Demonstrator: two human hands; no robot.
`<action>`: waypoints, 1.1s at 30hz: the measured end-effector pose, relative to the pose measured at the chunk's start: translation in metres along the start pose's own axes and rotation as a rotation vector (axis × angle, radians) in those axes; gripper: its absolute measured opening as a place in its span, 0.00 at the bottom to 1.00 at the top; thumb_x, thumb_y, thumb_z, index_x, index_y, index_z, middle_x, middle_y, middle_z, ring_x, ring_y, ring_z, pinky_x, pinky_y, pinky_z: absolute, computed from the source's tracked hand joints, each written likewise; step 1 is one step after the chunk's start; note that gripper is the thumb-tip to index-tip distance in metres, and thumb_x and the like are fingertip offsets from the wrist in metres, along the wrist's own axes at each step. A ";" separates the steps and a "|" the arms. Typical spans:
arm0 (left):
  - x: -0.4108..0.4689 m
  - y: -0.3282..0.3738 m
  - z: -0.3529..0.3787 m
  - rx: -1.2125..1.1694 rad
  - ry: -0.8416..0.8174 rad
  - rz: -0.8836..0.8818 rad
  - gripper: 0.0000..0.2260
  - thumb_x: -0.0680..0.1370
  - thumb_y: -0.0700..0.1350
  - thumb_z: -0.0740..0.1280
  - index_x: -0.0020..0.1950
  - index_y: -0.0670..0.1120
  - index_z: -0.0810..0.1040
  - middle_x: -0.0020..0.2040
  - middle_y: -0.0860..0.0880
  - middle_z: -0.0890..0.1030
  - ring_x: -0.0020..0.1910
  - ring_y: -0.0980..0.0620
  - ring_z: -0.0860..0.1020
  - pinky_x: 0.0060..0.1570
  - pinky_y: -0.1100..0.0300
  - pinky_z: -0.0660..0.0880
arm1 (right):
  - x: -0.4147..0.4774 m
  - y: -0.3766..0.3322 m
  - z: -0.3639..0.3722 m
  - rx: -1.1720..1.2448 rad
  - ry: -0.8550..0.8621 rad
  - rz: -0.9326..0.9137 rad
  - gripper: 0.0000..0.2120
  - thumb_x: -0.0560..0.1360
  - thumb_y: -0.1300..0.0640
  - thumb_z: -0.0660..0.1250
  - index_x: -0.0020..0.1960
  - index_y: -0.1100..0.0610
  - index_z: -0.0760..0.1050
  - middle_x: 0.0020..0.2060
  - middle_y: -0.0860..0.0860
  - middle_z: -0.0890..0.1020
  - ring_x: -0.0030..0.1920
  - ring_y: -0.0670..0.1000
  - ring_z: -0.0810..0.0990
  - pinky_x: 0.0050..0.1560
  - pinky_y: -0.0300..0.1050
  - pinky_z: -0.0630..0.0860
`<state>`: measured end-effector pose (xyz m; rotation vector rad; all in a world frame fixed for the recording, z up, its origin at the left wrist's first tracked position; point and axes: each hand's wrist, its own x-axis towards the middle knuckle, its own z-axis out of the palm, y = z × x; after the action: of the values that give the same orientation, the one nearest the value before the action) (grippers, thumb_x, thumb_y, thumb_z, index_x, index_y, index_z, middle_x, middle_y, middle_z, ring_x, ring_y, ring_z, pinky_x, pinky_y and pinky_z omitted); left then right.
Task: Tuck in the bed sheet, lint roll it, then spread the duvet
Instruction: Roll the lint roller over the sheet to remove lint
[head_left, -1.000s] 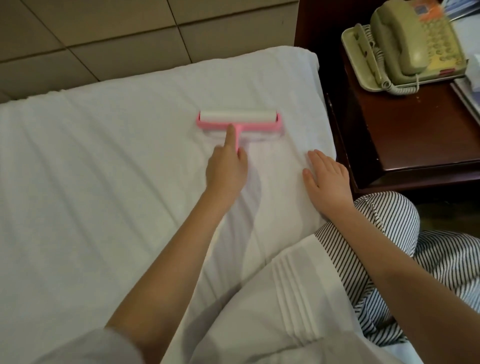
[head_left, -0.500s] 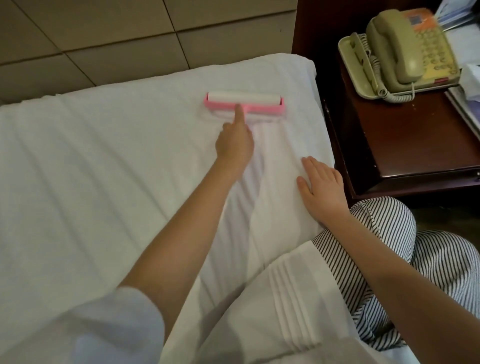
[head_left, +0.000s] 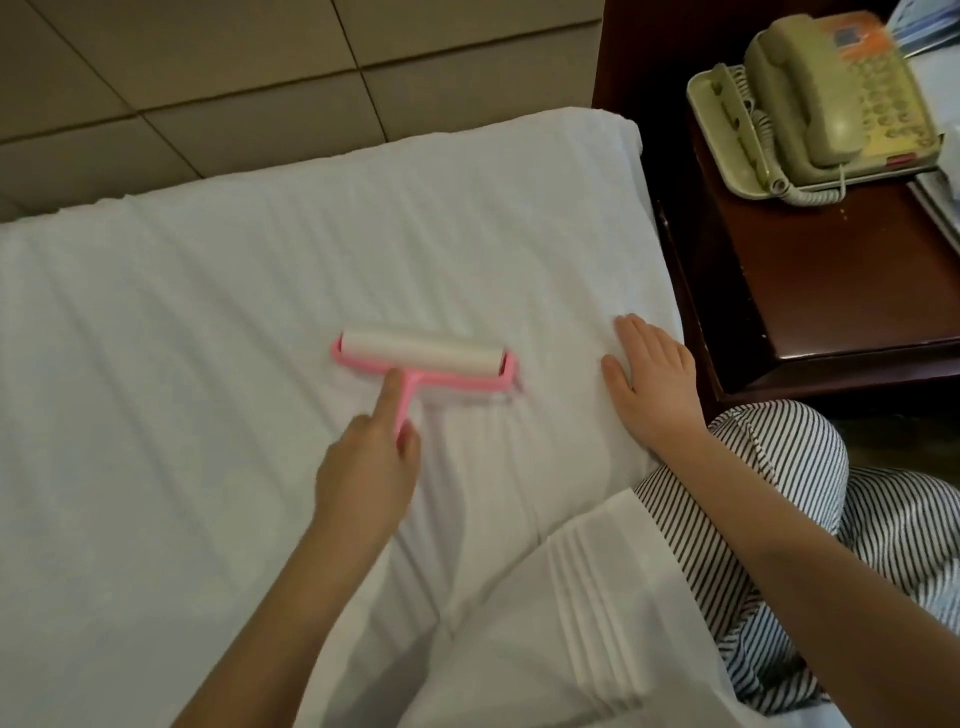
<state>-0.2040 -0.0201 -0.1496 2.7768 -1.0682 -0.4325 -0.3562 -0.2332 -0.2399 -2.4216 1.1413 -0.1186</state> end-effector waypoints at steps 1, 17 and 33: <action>0.023 0.005 0.004 -0.020 0.039 0.000 0.26 0.80 0.45 0.57 0.77 0.54 0.52 0.44 0.39 0.76 0.47 0.37 0.77 0.42 0.52 0.69 | 0.000 0.001 0.000 -0.003 -0.003 -0.001 0.24 0.82 0.51 0.52 0.76 0.56 0.55 0.75 0.52 0.58 0.75 0.53 0.54 0.73 0.47 0.46; -0.011 0.044 0.015 0.059 -0.126 -0.063 0.26 0.83 0.46 0.51 0.78 0.48 0.43 0.54 0.38 0.76 0.51 0.39 0.77 0.41 0.56 0.65 | -0.002 0.001 -0.005 0.045 0.052 -0.020 0.21 0.81 0.54 0.54 0.72 0.58 0.62 0.71 0.52 0.65 0.70 0.53 0.62 0.67 0.45 0.52; 0.032 0.070 0.006 0.032 -0.146 -0.046 0.27 0.82 0.42 0.53 0.77 0.44 0.42 0.59 0.36 0.74 0.56 0.38 0.75 0.47 0.53 0.69 | -0.006 0.004 -0.010 0.073 0.027 -0.026 0.19 0.81 0.54 0.54 0.70 0.58 0.64 0.69 0.52 0.68 0.67 0.54 0.65 0.65 0.47 0.57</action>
<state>-0.2277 -0.0935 -0.1466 2.8396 -1.0511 -0.6385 -0.3659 -0.2346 -0.2320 -2.3775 1.0987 -0.1979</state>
